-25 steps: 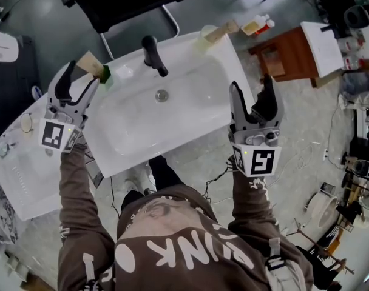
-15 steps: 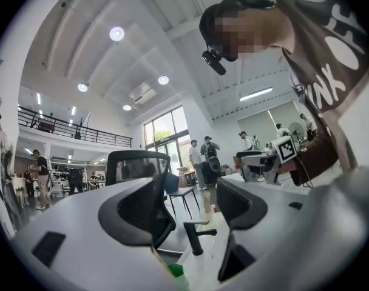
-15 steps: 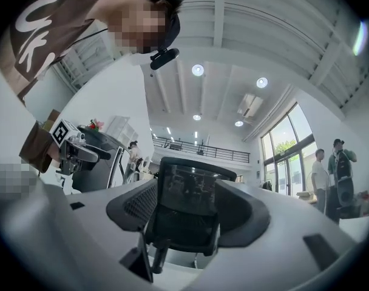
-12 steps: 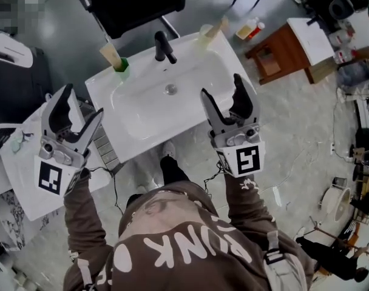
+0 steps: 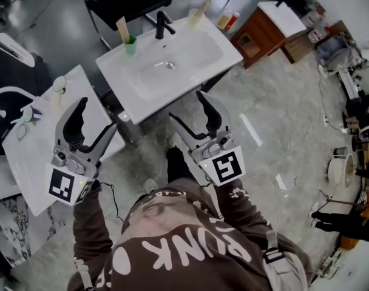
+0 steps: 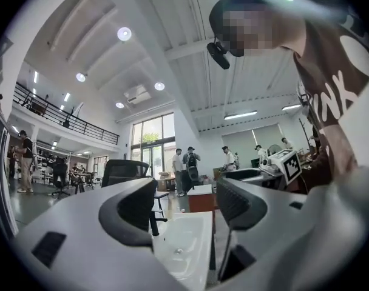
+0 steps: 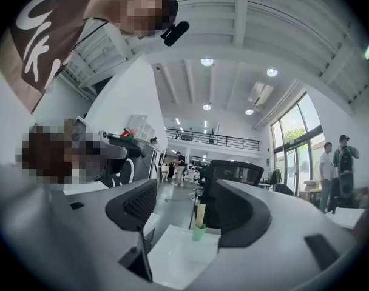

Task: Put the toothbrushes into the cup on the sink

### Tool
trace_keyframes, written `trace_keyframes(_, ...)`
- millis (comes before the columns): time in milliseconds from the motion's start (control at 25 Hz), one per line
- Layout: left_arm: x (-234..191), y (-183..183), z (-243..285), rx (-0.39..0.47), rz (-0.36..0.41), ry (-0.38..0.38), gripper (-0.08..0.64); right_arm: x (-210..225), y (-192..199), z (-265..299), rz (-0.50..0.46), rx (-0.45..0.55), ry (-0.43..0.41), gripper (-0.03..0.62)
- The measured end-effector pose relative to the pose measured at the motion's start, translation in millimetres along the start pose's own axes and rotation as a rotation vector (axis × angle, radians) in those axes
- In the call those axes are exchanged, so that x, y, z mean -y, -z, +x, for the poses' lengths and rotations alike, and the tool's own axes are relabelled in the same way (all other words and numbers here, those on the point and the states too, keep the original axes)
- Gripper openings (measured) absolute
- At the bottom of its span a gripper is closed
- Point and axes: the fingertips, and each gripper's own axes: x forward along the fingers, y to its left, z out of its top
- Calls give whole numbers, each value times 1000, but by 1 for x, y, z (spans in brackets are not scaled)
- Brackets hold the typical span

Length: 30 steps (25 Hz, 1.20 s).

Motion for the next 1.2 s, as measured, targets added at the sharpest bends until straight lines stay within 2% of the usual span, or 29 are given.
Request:
trace_keyframes(200,31,-26,-43,23,15,40,308,-47,-30,-37,-42,-6,24,310)
trace_keyframes(480,59,-41,-60,58,3,55,308,-74,-42,-74,-42,-27,21,308)
trace_keyframes(680,79,-52,-54,64,10,62,308,-74,-45,-89,-33,-21,8,299)
trace_keyframes(920,95,-59,-39,62,24,62,308,-53,-48,-102,5,6,30,236)
trace_keyframes(1200,105,-61,-32,43,32,43,308,-39,-50,-111,0,17,31,235)
